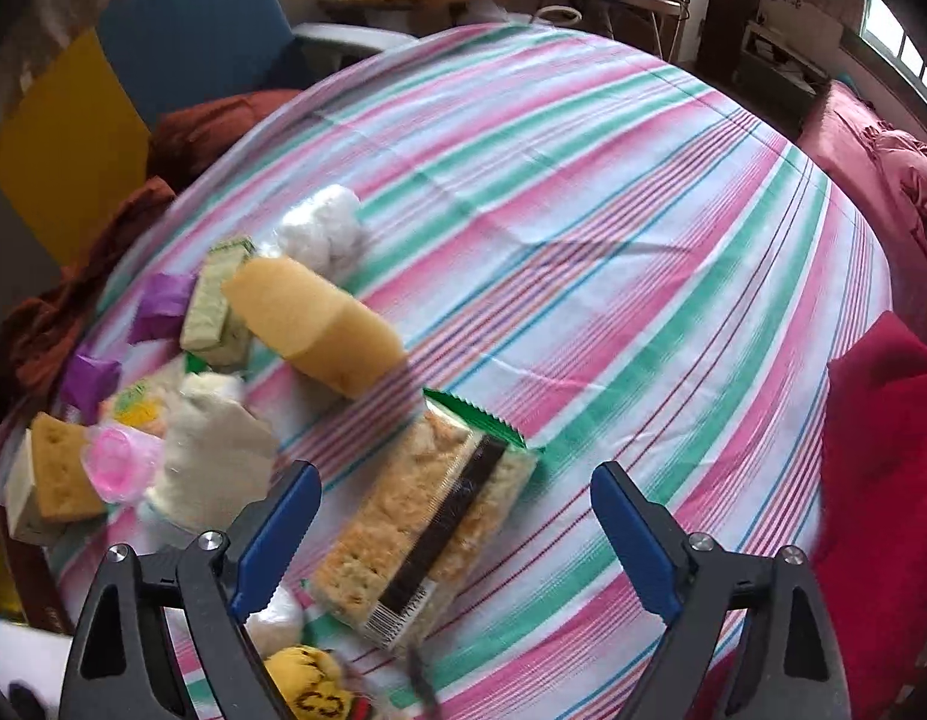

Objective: Organize objects
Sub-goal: 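Carry the eraser to the gold tray while the right tool grasps the cracker packet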

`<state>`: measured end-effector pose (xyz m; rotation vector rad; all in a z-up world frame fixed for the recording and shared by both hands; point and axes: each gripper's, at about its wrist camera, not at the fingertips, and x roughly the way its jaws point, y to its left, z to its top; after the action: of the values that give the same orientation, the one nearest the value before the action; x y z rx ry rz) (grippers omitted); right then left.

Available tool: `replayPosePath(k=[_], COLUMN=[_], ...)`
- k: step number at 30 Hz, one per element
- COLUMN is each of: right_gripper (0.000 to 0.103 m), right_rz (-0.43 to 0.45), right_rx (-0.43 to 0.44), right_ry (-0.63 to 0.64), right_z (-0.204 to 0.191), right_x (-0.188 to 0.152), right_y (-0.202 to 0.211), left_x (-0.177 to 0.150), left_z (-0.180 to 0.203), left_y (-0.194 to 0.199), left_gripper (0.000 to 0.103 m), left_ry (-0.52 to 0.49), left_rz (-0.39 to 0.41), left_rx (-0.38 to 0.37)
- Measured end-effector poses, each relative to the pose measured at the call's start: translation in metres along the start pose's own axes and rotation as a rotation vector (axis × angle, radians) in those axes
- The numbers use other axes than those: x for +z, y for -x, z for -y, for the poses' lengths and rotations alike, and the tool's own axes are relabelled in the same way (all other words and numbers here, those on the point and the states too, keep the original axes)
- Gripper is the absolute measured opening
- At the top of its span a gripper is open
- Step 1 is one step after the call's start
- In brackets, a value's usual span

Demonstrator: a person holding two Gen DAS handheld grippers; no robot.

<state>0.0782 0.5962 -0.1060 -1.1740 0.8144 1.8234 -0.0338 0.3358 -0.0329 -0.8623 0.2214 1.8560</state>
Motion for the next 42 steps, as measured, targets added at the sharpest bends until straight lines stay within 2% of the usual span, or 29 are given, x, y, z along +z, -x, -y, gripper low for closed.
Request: replayPosePath(k=[4,9,10,12,14,15,17,21,24,26,28,33,37,42], right_gripper=[0.093,0.093,0.089,0.074,0.057,0.053,0.05,0.05,0.05,0.05,0.05,0.05,0.05,0.05], right_rz=[-0.021,-0.081,-0.097,-0.127,-0.111,-0.096,-0.076,0.028,0.121,0.199,0.263,0.363,0.378,0.288], right_rx=[-0.048,-0.061,-0.063,-0.041,-0.052,-0.038,-0.034,-0.027,0.015,0.087,0.111,0.216,0.359,0.526], right_ry=[0.005,0.039,0.052,0.077,0.099,0.094,0.078,0.045,0.003,-0.026,-0.029,0.064,0.219,0.514], right_z=[-0.002,-0.009,-0.011,-0.016,-0.019,-0.018,-0.015,-0.01,-0.003,0.0,0.003,-0.025,-0.067,-0.169], right_x=[-0.001,-0.003,-0.003,-0.005,-0.005,-0.005,-0.004,-0.002,-0.002,-0.001,-0.003,-0.025,-0.049,-0.102], right_y=[-0.005,-0.018,-0.021,-0.026,-0.025,-0.022,-0.018,0.001,0.019,0.036,0.05,0.089,0.127,0.149], left_x=[-0.005,-0.013,-0.016,-0.022,-0.028,-0.031,-0.038,-0.05,-0.06,-0.067,-0.074,-0.097,-0.115,-0.139], left_z=[-0.003,-0.006,-0.006,-0.006,-0.008,-0.01,-0.013,-0.023,-0.037,-0.051,-0.065,-0.104,-0.129,-0.152], left_y=[0.02,0.045,0.05,0.059,0.068,0.072,0.08,0.096,0.112,0.124,0.136,0.17,0.188,0.201], left_gripper=[0.06,0.06,0.06,0.06,0.061,0.061,0.061,0.061,0.061,0.061,0.061,0.061,0.061,0.062], left_ry=[0.023,0.041,0.043,0.052,0.067,0.073,0.089,0.111,0.146,0.187,0.22,0.317,0.366,0.418], left_rz=[0.021,0.047,0.049,0.058,0.07,0.073,0.079,0.082,0.088,0.094,0.1,0.095,0.082,0.051], left_rx=[0.001,0.011,0.016,0.017,0.02,0.022,0.032,0.09,0.149,0.199,0.247,0.371,0.457,0.528])
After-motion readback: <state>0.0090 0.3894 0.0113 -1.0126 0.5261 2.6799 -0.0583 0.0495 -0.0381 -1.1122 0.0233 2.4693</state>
